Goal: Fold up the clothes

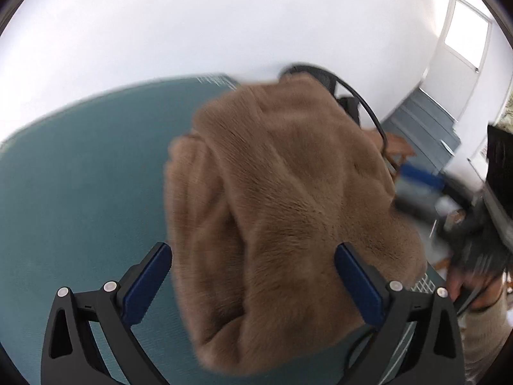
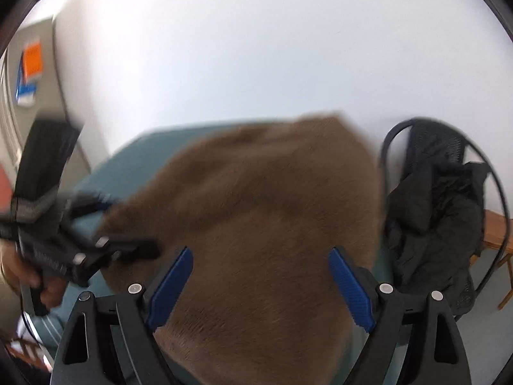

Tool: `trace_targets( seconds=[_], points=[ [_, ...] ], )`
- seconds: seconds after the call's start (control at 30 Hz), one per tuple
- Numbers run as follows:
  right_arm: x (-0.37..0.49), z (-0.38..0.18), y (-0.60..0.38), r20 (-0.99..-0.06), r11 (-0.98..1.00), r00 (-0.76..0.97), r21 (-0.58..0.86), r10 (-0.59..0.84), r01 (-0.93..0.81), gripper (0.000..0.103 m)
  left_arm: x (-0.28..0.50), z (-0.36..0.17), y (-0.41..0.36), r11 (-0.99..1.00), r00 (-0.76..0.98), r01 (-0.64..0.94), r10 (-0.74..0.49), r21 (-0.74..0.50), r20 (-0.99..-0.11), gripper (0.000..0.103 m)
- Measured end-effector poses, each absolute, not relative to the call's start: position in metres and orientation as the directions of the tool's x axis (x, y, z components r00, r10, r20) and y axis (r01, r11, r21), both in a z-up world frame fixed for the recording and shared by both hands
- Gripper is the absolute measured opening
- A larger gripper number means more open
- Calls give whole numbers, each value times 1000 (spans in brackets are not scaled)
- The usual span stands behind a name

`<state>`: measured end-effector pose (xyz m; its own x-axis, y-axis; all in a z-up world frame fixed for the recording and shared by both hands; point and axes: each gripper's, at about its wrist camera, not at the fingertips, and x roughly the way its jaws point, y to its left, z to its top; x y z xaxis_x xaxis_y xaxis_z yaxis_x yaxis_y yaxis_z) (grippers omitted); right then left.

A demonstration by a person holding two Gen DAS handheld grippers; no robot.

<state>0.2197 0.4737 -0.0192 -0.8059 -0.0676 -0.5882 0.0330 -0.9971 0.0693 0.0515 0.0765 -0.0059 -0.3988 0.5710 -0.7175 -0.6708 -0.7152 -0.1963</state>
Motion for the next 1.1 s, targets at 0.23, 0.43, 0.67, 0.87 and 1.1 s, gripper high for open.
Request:
trace_targets(
  seconds=[0.23, 0.43, 0.67, 0.87, 1.1],
  points=[
    [140, 11, 469, -645, -987, -756, -19, -109, 158, 89, 59, 2, 116, -680, -417, -708, 619, -189, -666, 102],
    [60, -25, 413, -803, -932, -567, -39, -185, 360, 89, 63, -31, 97, -679, -364, -707, 591, -199, -720, 102],
    [16, -71, 384, -896, -916, -398, 23, -197, 402, 95, 42, -45, 76, -687, -331, -669, 618, -284, -713, 102],
    [20, -77, 377, -890, -915, -415, 4, -186, 403, 97, 40, -49, 69, -694, -332, -659, 614, -290, -716, 102],
    [76, -23, 398, -782, -941, -586, 3, -213, 338, 97, 61, 3, 47, -672, -396, -697, 653, -252, -646, 102]
  ],
)
